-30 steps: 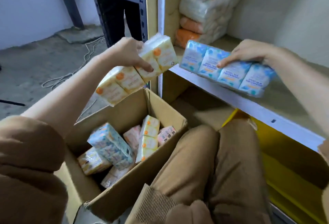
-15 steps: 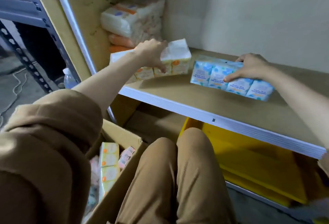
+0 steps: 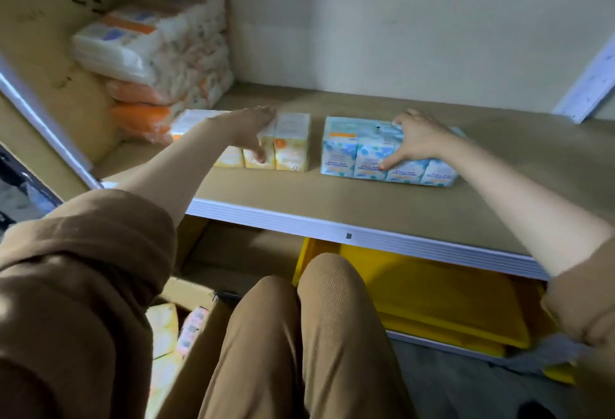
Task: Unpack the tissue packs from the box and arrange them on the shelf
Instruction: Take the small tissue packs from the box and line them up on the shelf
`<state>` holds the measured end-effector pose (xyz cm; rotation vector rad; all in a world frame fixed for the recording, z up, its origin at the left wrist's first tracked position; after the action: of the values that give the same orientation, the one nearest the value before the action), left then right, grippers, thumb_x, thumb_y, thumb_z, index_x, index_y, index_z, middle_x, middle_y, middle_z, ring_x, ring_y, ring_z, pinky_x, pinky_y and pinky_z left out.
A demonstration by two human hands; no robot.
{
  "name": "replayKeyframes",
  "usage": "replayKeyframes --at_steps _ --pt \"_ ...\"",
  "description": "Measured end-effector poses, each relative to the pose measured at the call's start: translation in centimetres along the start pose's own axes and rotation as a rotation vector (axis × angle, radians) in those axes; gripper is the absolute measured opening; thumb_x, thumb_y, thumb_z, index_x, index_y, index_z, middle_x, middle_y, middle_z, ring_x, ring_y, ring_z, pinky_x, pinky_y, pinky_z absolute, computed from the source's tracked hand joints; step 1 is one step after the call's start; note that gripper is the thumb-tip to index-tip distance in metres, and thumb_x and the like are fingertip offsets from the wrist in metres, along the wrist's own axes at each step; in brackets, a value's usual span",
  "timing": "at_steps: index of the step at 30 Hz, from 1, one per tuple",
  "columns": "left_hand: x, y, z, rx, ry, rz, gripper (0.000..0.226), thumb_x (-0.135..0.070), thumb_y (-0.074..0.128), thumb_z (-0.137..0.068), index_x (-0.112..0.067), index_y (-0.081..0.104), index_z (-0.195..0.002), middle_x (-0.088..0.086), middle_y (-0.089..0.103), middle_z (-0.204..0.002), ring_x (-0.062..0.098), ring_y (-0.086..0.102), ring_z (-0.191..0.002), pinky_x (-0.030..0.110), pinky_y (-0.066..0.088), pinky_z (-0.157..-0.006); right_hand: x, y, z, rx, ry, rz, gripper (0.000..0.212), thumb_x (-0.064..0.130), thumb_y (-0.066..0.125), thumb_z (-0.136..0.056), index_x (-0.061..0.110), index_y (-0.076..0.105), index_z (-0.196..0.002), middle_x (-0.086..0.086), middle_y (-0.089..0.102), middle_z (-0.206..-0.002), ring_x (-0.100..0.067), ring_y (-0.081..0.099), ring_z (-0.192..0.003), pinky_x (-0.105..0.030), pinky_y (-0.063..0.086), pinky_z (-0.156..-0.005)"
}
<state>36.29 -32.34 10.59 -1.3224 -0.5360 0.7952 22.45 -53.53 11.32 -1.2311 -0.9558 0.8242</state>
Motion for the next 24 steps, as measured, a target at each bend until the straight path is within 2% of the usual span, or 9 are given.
replayKeyframes --at_steps 4,8,10,12,13,15,19,22,24 --pt "0.3 -0.5 1.7 -0.09 -0.034 -0.059 0.09 -0.028 0.075 -0.077 -0.011 0.022 -0.148 0.01 0.032 -0.153 0.031 0.039 -0.134 0.04 0.036 -0.107 2.9 -1.1 0.2 -0.058 -0.136 0.062 0.089 0.043 0.081 -0.064 0.002 0.044 -0.134 -0.017 0.044 -0.138 -0.03 0.036 -0.131 -0.034 0.03 -0.108" --pt "1.2 -1.0 3.0 -0.174 -0.048 -0.032 0.077 -0.029 0.074 -0.077 -0.016 0.037 -0.143 0.01 0.047 -0.144 0.032 0.054 -0.12 0.039 0.044 -0.1 9.0 -2.0 1.0 -0.13 -0.409 0.077 0.042 0.014 0.061 -0.085 0.007 0.056 -0.126 -0.009 0.051 -0.134 -0.025 0.041 -0.127 -0.029 0.03 -0.105" --pt "1.2 -1.0 3.1 -0.184 -0.037 -0.007 0.07 -0.027 0.073 -0.078 -0.017 0.041 -0.14 0.01 0.05 -0.142 0.032 0.057 -0.115 0.039 0.045 -0.1 11.8 -0.8 0.8 -0.062 -0.488 0.151 0.035 0.006 0.054 -0.085 0.006 0.061 -0.118 -0.009 0.055 -0.129 -0.026 0.046 -0.123 -0.032 0.037 -0.103" --pt "1.1 -0.7 3.2 -0.194 -0.035 -0.019 0.065 -0.025 0.07 -0.081 -0.018 0.043 -0.139 0.011 0.051 -0.141 0.032 0.056 -0.117 0.04 0.044 -0.102 13.8 1.0 0.4 0.019 -0.539 0.276 0.03 0.007 0.053 -0.081 0.003 0.065 -0.108 -0.013 0.06 -0.116 -0.032 0.054 -0.11 -0.039 0.049 -0.09" --pt "1.0 -0.6 3.1 -0.209 -0.038 -0.041 0.062 -0.025 0.068 -0.083 -0.018 0.043 -0.139 0.012 0.052 -0.14 0.033 0.054 -0.119 0.04 0.044 -0.102 14.3 1.8 0.3 0.049 -0.542 0.354 0.025 0.007 0.054 -0.08 0.0 0.065 -0.101 -0.013 0.061 -0.106 -0.033 0.058 -0.1 -0.036 0.053 -0.076" --pt "0.9 -0.4 3.1 -0.241 -0.055 -0.078 0.055 -0.024 0.063 -0.087 -0.016 0.044 -0.139 0.016 0.057 -0.134 0.035 0.053 -0.119 0.041 0.044 -0.099 14.7 2.9 0.5 0.096 -0.518 0.53 0.011 0.004 0.054 -0.081 -0.003 0.061 -0.085 -0.015 0.057 -0.095 -0.032 0.057 -0.084 -0.026 0.043 -0.054" --pt "0.5 -0.2 3.4 -0.285 -0.07 -0.106 0.048 -0.022 0.058 -0.091 -0.013 0.045 -0.136 0.021 0.06 -0.125 0.04 0.054 -0.114 0.043 0.046 -0.092 15.5 3.8 0.8 0.096 -0.518 0.732 0.021 0.007 0.055 -0.088 -0.003 0.063 -0.105 -0.016 0.062 -0.114 -0.033 0.06 -0.105 -0.034 0.048 -0.075" --pt "0.2 -0.2 3.5 -0.288 -0.083 -0.102 0.046 -0.019 0.057 -0.092 -0.012 0.044 -0.136 0.025 0.059 -0.122 0.041 0.054 -0.114 0.043 0.046 -0.091 15.6 3.0 0.8 0.079 -0.497 0.722 0.015 0.0 0.053 -0.088 -0.005 0.054 -0.074 -0.009 0.058 -0.08 -0.032 0.056 -0.091 -0.035 0.047 -0.075" --pt "-0.1 -0.3 3.6 -0.282 -0.088 -0.109 0.047 -0.019 0.055 -0.093 -0.011 0.042 -0.137 0.025 0.058 -0.123 0.04 0.053 -0.115 0.042 0.046 -0.092 15.5 1.8 0.8 0.03 -0.472 0.667 0.008 -0.005 0.051 -0.087 -0.007 0.059 -0.086 -0.013 0.061 -0.092 -0.033 0.058 -0.099 -0.037 0.047 -0.08"
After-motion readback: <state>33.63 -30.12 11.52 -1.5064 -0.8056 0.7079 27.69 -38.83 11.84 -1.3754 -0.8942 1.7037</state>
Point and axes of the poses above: each hand's wrist, its own z-axis away from the middle knuckle, its own y-axis out of the palm, x = y × z, the point moved 9 cm from there along -z, towards the middle knuckle
